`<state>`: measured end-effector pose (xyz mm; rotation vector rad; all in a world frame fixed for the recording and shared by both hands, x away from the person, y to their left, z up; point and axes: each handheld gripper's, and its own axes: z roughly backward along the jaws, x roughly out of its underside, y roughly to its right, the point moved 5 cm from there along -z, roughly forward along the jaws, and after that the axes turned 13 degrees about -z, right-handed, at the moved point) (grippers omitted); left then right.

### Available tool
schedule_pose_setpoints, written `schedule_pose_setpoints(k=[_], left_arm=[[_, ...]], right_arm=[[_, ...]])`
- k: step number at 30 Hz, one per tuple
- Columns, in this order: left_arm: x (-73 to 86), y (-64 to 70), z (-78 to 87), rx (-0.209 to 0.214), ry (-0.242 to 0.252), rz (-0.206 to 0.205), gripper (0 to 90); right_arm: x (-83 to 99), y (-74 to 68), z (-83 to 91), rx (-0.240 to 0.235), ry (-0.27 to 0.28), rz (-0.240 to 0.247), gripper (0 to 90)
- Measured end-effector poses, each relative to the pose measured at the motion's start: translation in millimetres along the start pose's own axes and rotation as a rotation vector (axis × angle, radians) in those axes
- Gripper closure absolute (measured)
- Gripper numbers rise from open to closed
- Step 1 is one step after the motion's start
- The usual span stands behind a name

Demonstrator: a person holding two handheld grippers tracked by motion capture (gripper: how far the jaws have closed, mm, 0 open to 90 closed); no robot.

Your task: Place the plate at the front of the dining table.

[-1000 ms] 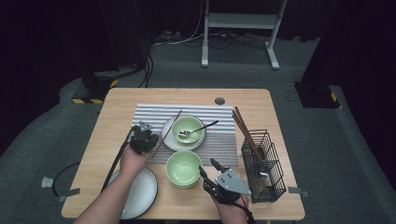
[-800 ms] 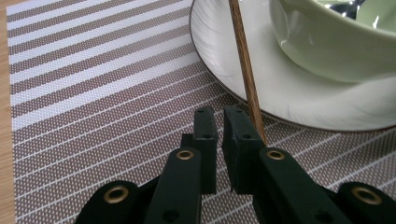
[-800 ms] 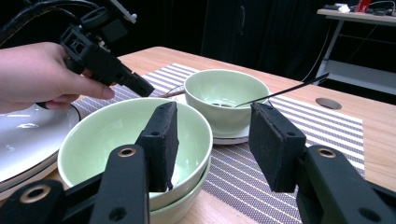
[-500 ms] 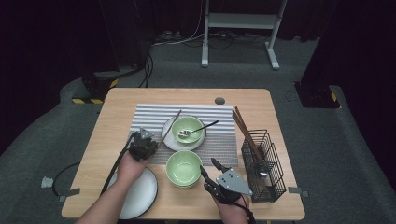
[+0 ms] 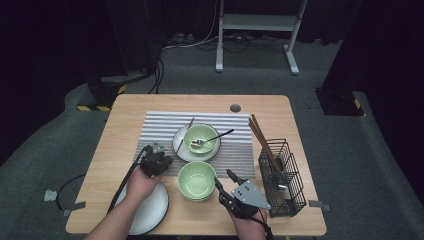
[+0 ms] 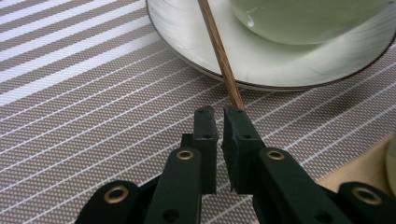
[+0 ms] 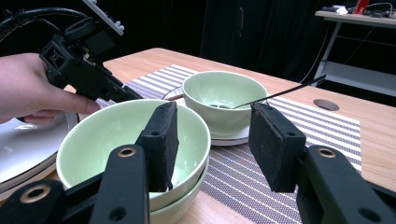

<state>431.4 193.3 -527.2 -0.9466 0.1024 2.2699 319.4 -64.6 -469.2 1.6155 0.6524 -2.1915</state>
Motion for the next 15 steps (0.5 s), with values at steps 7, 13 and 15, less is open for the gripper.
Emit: schedule_pose_setpoints(k=[7, 13, 15], left_arm=[[-2.0, 8.5, 1.7, 0.035, 0.002, -0.008, 82.7], [-5.0, 14.7, 2.2, 0.049, 0.010, -0.020, 82.5], [-5.8, 16.8, 2.1, 0.053, 0.011, -0.024, 82.4]], right_arm=[[0.3, 0.7, -0.6, 0.003, 0.000, 0.003, 52.3], [0.4, 0.8, -0.6, 0.003, 0.000, 0.000, 52.3], [0.7, 0.9, -0.8, 0.002, -0.002, -0.001, 52.2]])
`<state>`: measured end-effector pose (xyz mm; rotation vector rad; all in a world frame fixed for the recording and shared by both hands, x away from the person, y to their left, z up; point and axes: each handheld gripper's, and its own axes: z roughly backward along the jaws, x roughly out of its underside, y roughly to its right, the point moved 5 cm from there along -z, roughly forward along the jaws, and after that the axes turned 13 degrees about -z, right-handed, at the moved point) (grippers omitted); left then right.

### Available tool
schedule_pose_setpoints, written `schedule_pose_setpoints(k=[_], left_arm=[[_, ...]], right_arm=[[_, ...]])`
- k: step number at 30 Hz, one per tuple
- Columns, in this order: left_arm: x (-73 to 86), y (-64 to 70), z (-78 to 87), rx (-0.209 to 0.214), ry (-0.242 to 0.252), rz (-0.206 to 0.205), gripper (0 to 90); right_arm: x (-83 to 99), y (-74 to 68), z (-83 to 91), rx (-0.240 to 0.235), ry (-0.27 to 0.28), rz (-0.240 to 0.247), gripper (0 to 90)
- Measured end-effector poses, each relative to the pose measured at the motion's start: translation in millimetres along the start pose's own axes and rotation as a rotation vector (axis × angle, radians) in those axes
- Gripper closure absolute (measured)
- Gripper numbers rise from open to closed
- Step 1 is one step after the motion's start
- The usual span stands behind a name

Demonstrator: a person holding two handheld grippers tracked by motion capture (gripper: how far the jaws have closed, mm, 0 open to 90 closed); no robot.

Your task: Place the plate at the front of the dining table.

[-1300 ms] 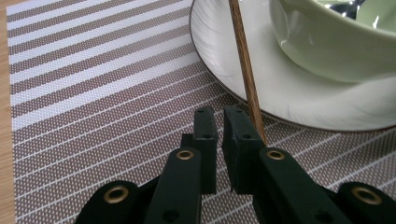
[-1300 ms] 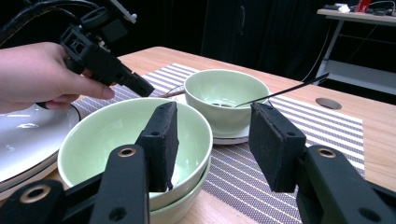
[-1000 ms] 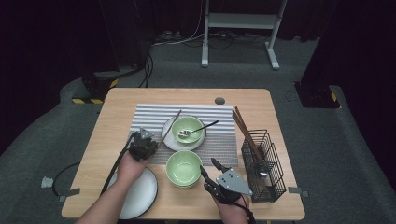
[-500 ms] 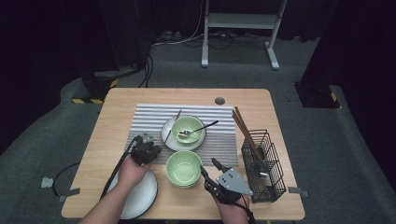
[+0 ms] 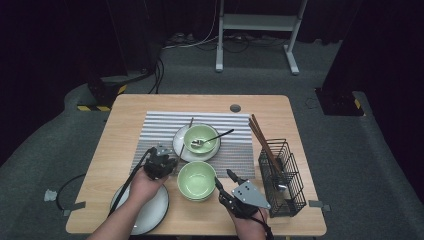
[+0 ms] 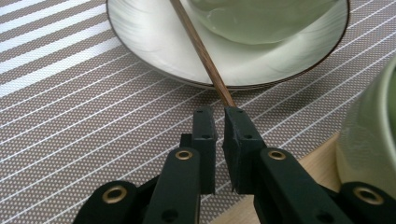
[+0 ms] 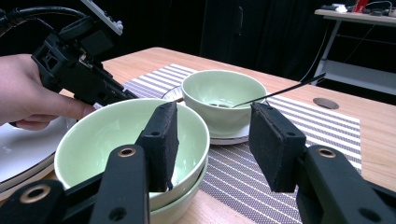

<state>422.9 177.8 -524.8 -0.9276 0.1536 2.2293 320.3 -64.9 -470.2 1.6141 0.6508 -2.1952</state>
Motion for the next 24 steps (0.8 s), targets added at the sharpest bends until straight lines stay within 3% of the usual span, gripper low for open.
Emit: schedule_pose_setpoints(k=[24], left_arm=[[-4.1, 14.8, -2.7, 0.037, 0.011, -0.027, 82.5]], right_arm=[[0.0, -0.4, -0.3, 0.002, 0.000, 0.005, 52.3]])
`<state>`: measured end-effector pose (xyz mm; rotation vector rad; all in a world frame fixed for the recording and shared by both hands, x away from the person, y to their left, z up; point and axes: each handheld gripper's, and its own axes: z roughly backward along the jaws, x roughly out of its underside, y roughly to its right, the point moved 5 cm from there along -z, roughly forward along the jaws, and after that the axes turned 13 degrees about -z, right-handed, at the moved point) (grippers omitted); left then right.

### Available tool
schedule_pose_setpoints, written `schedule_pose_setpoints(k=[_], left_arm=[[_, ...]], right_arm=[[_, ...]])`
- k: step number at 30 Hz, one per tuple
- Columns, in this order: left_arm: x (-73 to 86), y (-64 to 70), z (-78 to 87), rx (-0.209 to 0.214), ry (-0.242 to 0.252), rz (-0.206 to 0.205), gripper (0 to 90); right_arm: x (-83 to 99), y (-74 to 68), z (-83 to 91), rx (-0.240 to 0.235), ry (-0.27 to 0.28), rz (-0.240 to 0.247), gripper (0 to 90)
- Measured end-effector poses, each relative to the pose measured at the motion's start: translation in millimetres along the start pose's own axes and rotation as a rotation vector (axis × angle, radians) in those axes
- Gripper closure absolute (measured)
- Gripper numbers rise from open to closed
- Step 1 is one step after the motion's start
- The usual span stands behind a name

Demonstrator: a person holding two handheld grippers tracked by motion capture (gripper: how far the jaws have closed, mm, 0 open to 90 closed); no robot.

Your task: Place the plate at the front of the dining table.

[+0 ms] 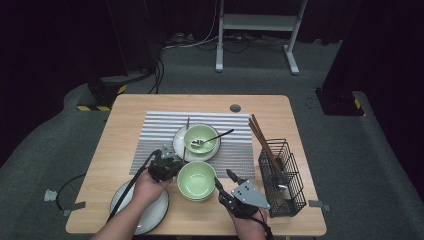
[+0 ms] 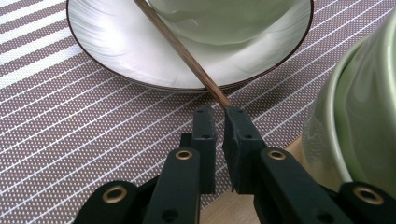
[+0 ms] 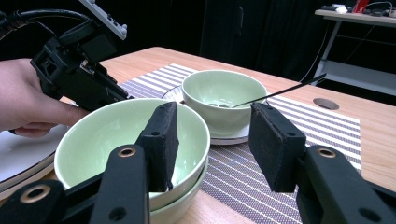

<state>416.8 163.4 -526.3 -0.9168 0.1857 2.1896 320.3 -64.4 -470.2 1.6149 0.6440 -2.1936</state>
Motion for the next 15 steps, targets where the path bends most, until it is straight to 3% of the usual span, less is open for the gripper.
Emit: schedule_pose_setpoints(k=[6, 15], left_arm=[[-0.6, 1.3, -1.3, 0.005, 0.001, -0.001, 82.4], [-0.3, -6.7, 6.9, -0.025, 0.013, 0.019, 77.9]], right_arm=[[0.0, -0.1, 0.0, -0.002, 0.000, -0.001, 52.2], [0.5, -0.2, 0.0, -0.004, 0.000, -0.006, 52.0]])
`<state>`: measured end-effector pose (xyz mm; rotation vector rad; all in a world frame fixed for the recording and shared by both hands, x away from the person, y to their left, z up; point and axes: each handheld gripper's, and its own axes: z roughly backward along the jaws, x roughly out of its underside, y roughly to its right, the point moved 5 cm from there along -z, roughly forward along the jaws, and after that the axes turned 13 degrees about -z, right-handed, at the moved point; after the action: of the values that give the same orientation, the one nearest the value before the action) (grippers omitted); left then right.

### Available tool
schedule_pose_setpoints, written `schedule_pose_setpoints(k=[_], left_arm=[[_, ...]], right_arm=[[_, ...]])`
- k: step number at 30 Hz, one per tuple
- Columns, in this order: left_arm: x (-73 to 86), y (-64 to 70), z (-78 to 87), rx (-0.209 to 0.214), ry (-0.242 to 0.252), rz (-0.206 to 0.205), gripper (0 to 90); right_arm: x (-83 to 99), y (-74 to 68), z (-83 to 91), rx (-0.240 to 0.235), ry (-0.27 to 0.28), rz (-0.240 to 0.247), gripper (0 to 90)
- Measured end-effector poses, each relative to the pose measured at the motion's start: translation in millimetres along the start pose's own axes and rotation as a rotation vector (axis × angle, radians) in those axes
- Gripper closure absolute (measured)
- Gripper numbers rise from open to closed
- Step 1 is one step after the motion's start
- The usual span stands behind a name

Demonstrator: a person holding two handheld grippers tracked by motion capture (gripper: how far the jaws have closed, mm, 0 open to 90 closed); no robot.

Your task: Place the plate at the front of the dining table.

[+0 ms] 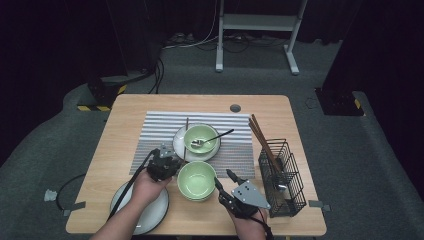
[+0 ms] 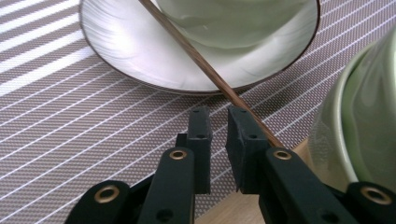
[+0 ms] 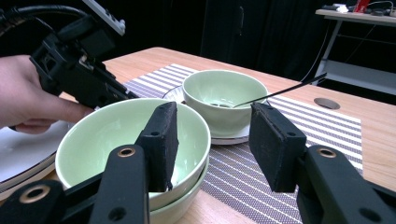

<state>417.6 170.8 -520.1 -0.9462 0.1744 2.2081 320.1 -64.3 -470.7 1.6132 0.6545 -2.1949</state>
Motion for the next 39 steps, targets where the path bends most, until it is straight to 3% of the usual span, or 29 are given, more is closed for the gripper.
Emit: schedule_pose_setpoints(k=[14, 23, 28, 31, 34, 39], left_arm=[[20.8, -12.9, 30.7, -0.025, 0.050, 0.018, 61.7], [32.9, -17.9, 51.6, -0.028, 0.115, 0.026, 51.2], [37.5, -20.6, 61.4, -0.025, 0.131, 0.056, 37.6], [40.7, -22.7, 66.6, -0.015, 0.145, 0.044, 35.7], [47.4, -26.3, 69.8, 0.014, 0.157, 0.061, 33.2], [54.4, -34.4, 73.9, 0.005, 0.164, 0.058, 30.3]], right_arm=[[2.2, -2.9, -2.3, -0.006, -0.008, 0.013, 51.5], [2.3, -1.2, -2.5, 0.010, -0.005, 0.019, 50.9], [-1.7, -3.5, -2.3, 0.026, 0.017, 0.026, 51.9], [-4.2, -4.1, -3.8, 0.035, 0.022, 0.035, 51.6], [-8.1, -2.9, -5.5, 0.047, 0.019, 0.033, 50.9], [-16.0, -0.7, -9.6, 0.070, -0.006, 0.022, 49.1]])
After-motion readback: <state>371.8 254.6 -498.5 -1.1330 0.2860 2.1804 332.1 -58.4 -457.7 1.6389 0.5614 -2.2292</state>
